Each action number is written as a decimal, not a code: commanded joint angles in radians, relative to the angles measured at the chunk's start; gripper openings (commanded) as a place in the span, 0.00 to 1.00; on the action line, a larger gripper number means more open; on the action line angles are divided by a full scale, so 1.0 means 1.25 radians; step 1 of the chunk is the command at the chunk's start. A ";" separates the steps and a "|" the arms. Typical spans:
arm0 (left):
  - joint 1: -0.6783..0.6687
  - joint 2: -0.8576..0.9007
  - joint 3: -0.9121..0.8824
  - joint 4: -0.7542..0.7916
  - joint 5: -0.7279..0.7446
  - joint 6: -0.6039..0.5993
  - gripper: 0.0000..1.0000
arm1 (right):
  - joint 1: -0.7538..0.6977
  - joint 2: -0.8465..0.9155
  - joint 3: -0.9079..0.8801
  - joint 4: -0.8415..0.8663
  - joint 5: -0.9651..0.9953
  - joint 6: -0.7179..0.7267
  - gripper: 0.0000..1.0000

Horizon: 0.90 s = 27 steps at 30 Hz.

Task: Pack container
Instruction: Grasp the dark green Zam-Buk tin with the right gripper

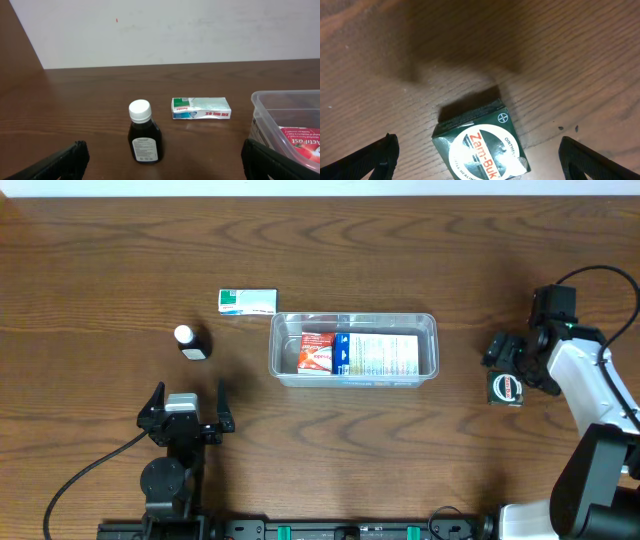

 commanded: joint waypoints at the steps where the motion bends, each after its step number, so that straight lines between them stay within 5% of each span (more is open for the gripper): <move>1: -0.003 -0.001 -0.015 -0.031 -0.020 0.013 0.98 | -0.005 0.023 -0.024 0.010 0.006 -0.038 0.99; 11: -0.003 -0.001 -0.015 -0.031 -0.020 0.013 0.98 | -0.005 0.042 -0.065 0.031 -0.067 -0.066 0.99; 22: -0.003 -0.001 -0.015 -0.031 -0.020 0.013 0.98 | -0.005 0.044 -0.113 0.068 -0.066 -0.092 0.78; 27: -0.003 -0.001 -0.015 -0.031 -0.020 0.013 0.98 | -0.005 0.044 -0.114 0.074 -0.066 -0.092 0.60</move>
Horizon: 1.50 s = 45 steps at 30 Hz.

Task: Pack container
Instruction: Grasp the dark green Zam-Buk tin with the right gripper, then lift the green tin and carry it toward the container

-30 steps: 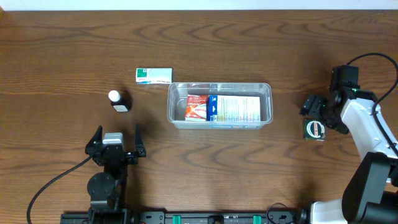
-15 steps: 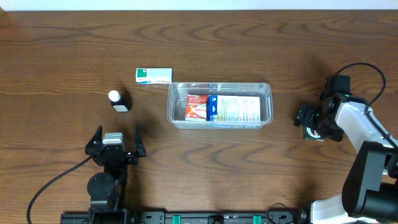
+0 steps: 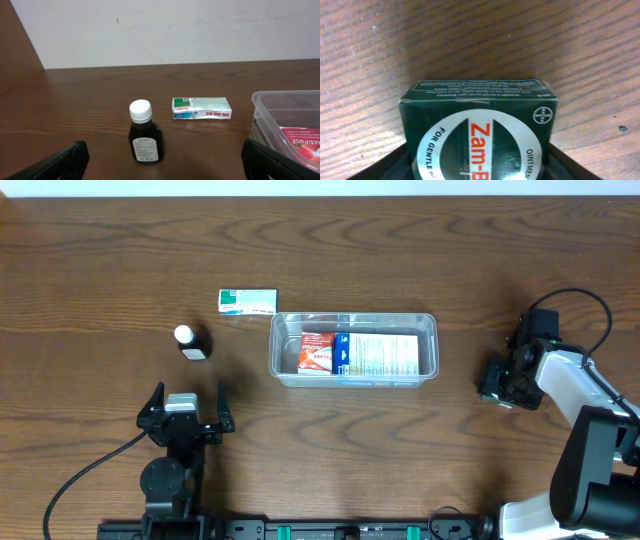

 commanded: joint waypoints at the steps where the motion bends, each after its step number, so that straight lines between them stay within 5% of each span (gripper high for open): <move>1: -0.003 -0.001 -0.015 -0.031 -0.019 0.013 0.98 | -0.005 0.004 -0.005 0.006 -0.003 -0.005 0.58; 7: -0.003 -0.001 -0.015 -0.031 -0.019 0.013 0.98 | -0.005 0.003 -0.001 0.017 -0.004 0.009 0.52; 13: -0.003 -0.001 -0.015 -0.031 -0.019 0.013 0.98 | -0.005 -0.009 0.050 -0.012 -0.076 0.013 0.57; 22: -0.003 -0.001 -0.015 -0.031 -0.019 0.013 0.98 | -0.003 -0.094 0.245 -0.118 -0.381 -0.011 0.58; 28: -0.003 -0.001 -0.015 -0.031 -0.019 0.013 0.98 | 0.082 -0.173 0.283 -0.041 -0.557 0.038 0.57; 34: -0.003 -0.001 -0.015 -0.031 -0.019 0.013 0.98 | 0.285 -0.175 0.283 0.068 -0.485 0.132 0.58; 45: -0.003 -0.001 -0.015 -0.031 -0.019 0.013 0.98 | 0.638 -0.104 0.283 0.153 -0.008 0.291 0.59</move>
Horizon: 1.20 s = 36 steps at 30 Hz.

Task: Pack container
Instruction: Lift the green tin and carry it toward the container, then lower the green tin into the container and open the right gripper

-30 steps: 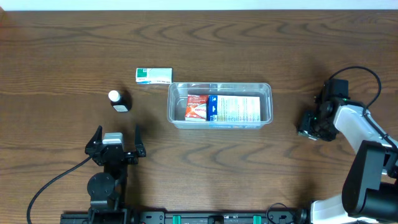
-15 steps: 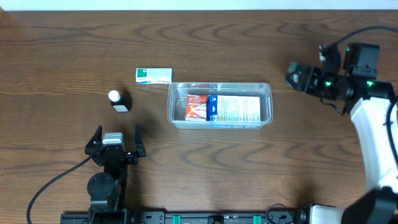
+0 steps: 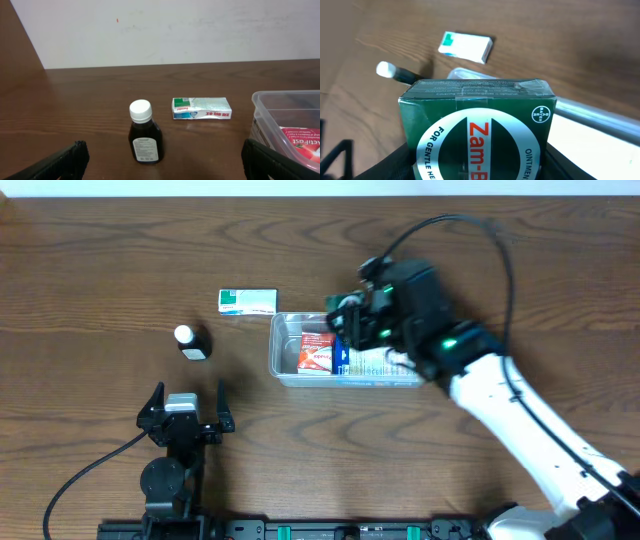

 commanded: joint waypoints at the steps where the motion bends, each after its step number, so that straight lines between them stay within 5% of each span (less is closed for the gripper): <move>1: -0.003 -0.001 -0.015 -0.031 -0.019 0.013 0.98 | 0.059 0.038 0.008 0.002 0.210 0.081 0.58; 20: -0.003 -0.001 -0.015 -0.031 -0.019 0.013 0.98 | 0.159 0.236 0.008 0.038 0.314 0.288 0.60; 36: -0.003 -0.001 -0.015 -0.031 -0.019 0.013 0.98 | 0.196 0.271 0.008 0.049 0.320 0.316 0.61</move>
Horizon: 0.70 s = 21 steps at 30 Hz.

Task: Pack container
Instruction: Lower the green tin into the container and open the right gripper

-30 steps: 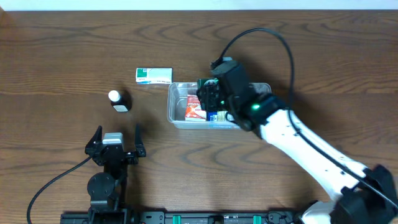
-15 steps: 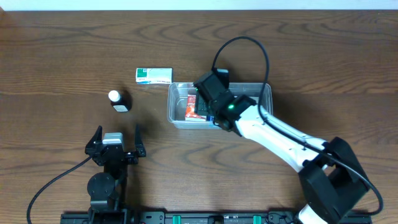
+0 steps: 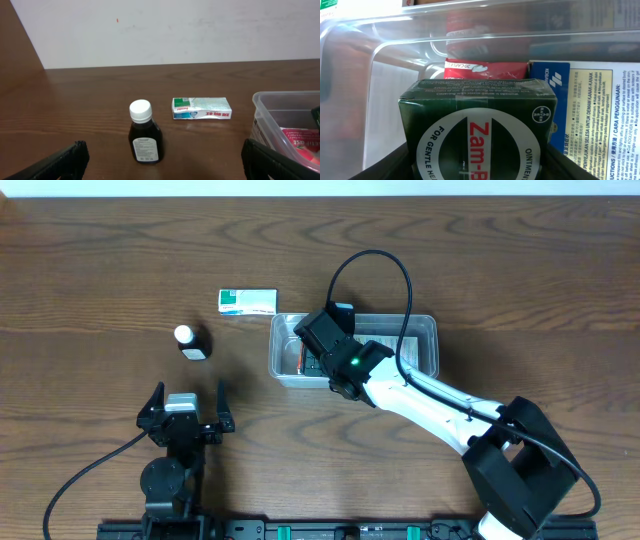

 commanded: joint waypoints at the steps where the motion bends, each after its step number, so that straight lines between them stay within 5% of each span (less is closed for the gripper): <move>1: -0.003 -0.001 -0.015 -0.031 -0.018 0.013 0.98 | 0.009 0.013 0.008 0.001 0.015 0.027 0.62; 21: -0.003 -0.001 -0.015 -0.031 -0.018 0.013 0.98 | 0.009 0.010 0.012 0.025 0.003 0.016 0.75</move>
